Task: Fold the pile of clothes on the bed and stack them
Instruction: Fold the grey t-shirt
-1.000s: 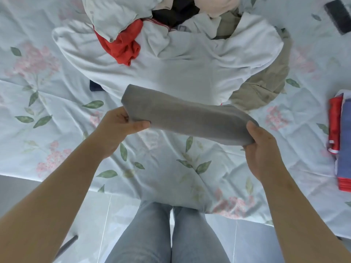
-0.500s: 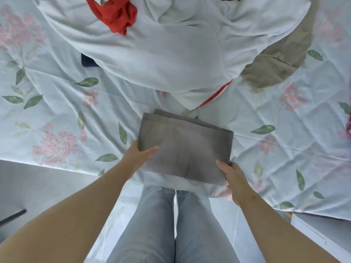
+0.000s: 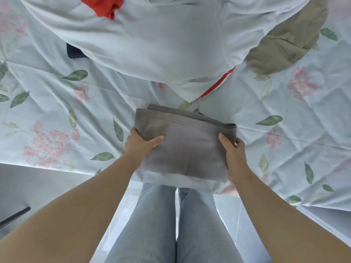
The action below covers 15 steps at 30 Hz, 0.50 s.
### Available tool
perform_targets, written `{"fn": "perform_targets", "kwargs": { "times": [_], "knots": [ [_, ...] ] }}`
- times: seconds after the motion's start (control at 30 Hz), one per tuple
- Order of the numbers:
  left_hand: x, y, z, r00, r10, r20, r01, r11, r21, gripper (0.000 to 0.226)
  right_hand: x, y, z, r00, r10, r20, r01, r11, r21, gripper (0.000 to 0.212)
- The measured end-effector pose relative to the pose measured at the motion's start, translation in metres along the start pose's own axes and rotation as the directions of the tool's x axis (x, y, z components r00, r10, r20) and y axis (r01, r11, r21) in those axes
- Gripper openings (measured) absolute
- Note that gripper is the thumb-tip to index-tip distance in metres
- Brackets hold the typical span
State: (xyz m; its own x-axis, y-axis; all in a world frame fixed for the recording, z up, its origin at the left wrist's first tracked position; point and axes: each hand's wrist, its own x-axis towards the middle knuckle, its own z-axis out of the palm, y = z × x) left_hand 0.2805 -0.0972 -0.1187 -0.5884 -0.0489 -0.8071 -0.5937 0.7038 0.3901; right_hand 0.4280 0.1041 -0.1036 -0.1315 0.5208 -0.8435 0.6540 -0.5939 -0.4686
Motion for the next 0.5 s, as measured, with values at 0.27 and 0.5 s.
{"fn": "perform_targets", "kwargs": {
  "times": [0.27, 0.5],
  "knots": [
    [-0.002, 0.024, -0.014, 0.965, -0.062, 0.256, 0.136, 0.951, -0.279, 0.031, -0.007, -0.028, 0.000, 0.983, 0.146, 0.111, -0.165, 0.969, 0.185, 0.028],
    [-0.048, 0.100, -0.059, 0.888, 0.151, 0.435, -0.022, 0.958, -0.288, 0.054, -0.064, -0.062, -0.031, 0.980, 0.054, 0.193, -0.122, 0.926, 0.357, 0.040]
  ]
}}
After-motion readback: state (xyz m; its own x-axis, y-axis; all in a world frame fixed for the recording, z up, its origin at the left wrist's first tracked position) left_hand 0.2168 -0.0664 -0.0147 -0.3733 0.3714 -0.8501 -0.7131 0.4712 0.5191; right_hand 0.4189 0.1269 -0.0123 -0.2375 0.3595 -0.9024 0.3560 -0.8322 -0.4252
